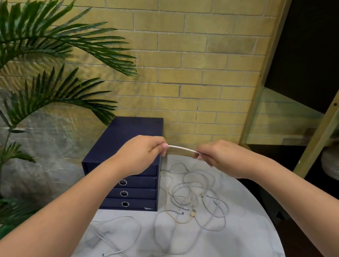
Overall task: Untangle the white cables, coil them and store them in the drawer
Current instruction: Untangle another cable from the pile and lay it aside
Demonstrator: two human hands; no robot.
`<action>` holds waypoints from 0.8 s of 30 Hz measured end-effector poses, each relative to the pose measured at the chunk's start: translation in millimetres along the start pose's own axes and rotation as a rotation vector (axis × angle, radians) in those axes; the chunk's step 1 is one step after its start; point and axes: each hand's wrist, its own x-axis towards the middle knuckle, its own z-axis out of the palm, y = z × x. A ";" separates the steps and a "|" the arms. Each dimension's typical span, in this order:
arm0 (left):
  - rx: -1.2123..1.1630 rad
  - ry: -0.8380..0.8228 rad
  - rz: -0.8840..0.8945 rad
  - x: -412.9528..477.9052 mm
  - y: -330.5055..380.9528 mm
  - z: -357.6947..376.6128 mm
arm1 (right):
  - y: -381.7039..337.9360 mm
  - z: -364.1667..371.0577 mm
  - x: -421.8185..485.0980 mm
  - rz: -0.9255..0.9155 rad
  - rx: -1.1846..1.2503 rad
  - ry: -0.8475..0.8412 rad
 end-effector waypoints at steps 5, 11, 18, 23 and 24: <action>0.161 -0.057 0.019 0.1 -5.3 -6.2 | -3.2 6.4 -1.8 -0.070 -0.146 -0.007; 0.165 -0.129 0.037 -1.0 -9.0 -5.2 | 0.3 2.5 -1.2 -0.016 0.024 -0.020; 0.046 0.006 0.158 -4.3 6.8 15.9 | -10.0 5.9 6.9 0.036 0.061 0.089; 0.078 0.063 0.198 -3.2 2.6 20.2 | -12.1 12.3 8.6 0.079 0.043 0.170; 0.078 0.054 0.185 -3.9 1.1 19.3 | -11.9 12.7 8.0 0.076 0.094 0.159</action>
